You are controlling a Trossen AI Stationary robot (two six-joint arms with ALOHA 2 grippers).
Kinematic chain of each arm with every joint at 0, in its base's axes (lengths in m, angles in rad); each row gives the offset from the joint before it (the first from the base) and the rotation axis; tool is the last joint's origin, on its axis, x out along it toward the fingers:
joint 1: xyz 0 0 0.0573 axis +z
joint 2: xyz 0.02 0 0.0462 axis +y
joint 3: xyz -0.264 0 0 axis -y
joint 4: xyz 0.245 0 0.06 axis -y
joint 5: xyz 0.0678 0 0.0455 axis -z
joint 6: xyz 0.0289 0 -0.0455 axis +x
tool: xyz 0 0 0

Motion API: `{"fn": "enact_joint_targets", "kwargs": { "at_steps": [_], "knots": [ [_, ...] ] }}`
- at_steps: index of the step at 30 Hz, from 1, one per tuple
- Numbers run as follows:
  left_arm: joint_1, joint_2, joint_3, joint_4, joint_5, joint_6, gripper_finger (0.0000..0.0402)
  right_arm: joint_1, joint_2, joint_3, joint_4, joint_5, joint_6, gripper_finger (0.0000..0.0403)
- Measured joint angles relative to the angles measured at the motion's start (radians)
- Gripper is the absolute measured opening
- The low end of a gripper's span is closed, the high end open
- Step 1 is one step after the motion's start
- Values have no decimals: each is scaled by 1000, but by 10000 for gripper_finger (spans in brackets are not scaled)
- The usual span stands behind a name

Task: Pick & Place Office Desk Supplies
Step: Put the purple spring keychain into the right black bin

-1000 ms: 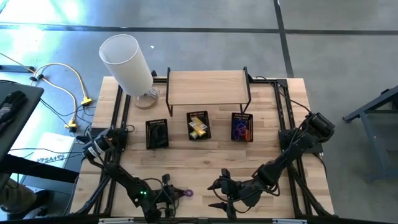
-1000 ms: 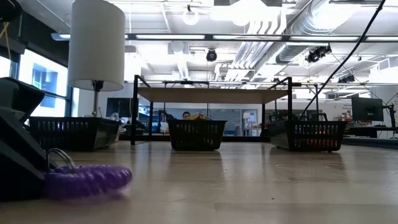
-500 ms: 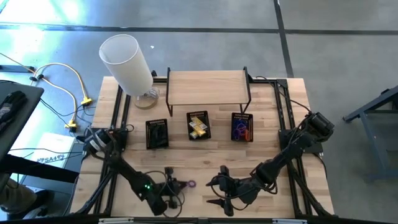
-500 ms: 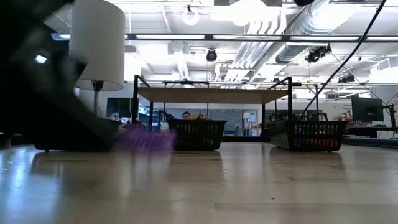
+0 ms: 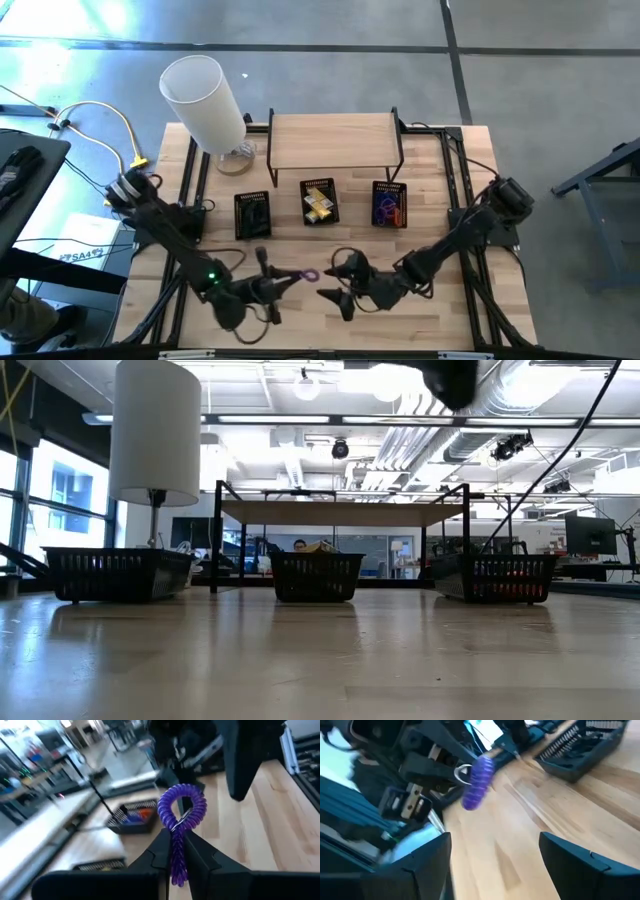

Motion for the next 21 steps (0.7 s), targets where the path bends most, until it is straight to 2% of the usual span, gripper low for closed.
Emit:
{"fn": "enact_joint_targets", "kwargs": {
  "at_steps": [6, 9, 12, 18, 21],
  "knots": [
    [-20, -27, 1, -4, -28, 45, 23, -56, -10, 0, 149, -120, -75, 290],
    [-25, -10, 2, -2, -27, 36, 23, -71, -10, 0, 193, -138, -104, 290],
    [-27, 9, 2, -2, -31, 36, 23, -89, -10, 0, 187, -171, -74, 290],
    [-23, 27, 2, -2, -33, 44, 23, -128, -10, 0, 190, -303, -78, 290],
    [-12, 27, 2, 0, -35, 44, 23, -138, -10, 0, 181, -325, -80, 290]
  ]
}}
